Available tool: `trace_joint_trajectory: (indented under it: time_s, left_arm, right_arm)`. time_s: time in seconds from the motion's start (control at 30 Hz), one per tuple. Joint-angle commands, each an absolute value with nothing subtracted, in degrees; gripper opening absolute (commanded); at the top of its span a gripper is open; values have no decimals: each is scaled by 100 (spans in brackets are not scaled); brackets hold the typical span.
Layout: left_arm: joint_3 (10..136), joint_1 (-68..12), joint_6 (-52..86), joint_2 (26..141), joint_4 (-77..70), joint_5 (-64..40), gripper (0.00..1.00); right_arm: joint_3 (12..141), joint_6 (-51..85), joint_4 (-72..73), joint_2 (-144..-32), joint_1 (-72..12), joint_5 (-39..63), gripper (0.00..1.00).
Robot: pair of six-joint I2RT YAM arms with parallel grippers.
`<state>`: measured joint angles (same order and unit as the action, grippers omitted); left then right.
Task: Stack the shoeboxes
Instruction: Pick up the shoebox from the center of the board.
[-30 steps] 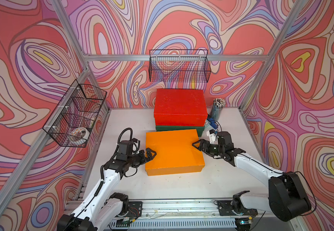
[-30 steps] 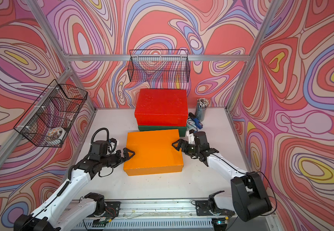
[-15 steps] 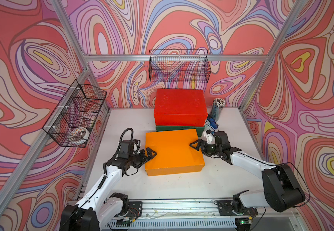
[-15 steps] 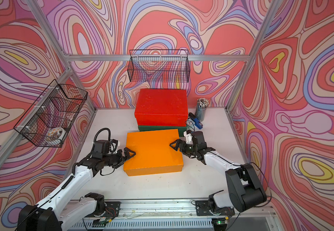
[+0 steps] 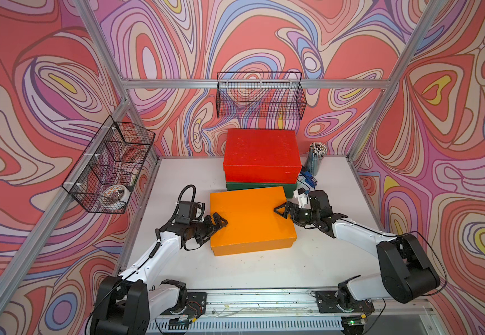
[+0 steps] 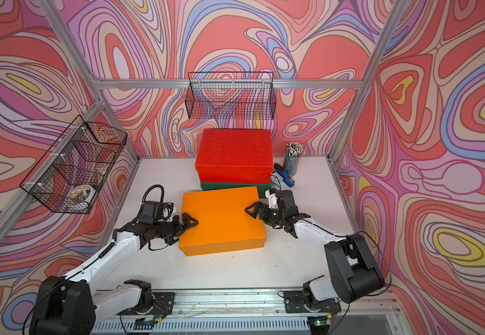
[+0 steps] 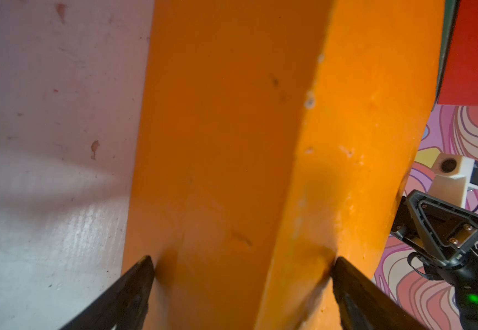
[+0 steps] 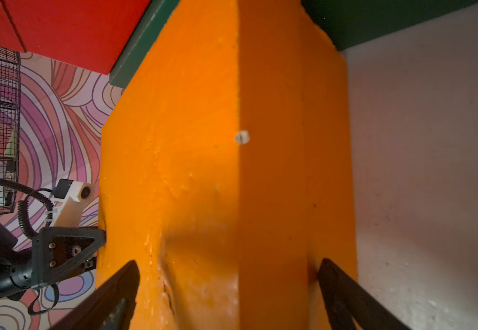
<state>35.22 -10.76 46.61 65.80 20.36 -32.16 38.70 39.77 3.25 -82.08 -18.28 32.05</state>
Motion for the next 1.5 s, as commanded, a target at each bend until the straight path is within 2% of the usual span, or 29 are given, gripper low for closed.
trace_joint_trajectory:
  time_s: [0.0,0.07,0.2,0.47,0.67,0.97,1.23,1.47]
  left_arm:
    - [3690,-1072,4789,6632,2047,-3352,96]
    - [3767,-1072,4825,6608,2185,-3337,100]
    - [4142,-1077,4773,6701,3036,-3166,100]
    - [4254,-1443,4944,6445,3137,-3147,100]
    - [4872,-1873,4961,6394,3967,-2805,99]
    - [5251,-2111,5175,5758,4283,-2647,100]
    - [6102,-2473,5185,5564,4700,-2447,100]
    - [7172,-2819,5194,5886,4825,-2346,100]
  right_arm:
    - [4035,4032,340,-8301,-2006,3298,98]
    - [4067,4032,315,-8294,-2068,3266,98]
    - [4151,4071,247,-8259,-2199,3219,97]
    - [4315,4204,54,-8059,-2518,3059,96]
    - [4473,4280,-152,-7876,-2786,2926,93]
    - [4648,4403,-610,-7236,-3086,2776,92]
    - [5039,4458,-1117,-6609,-3467,2451,92]
    - [5925,4355,-1660,-6442,-3773,2209,91]
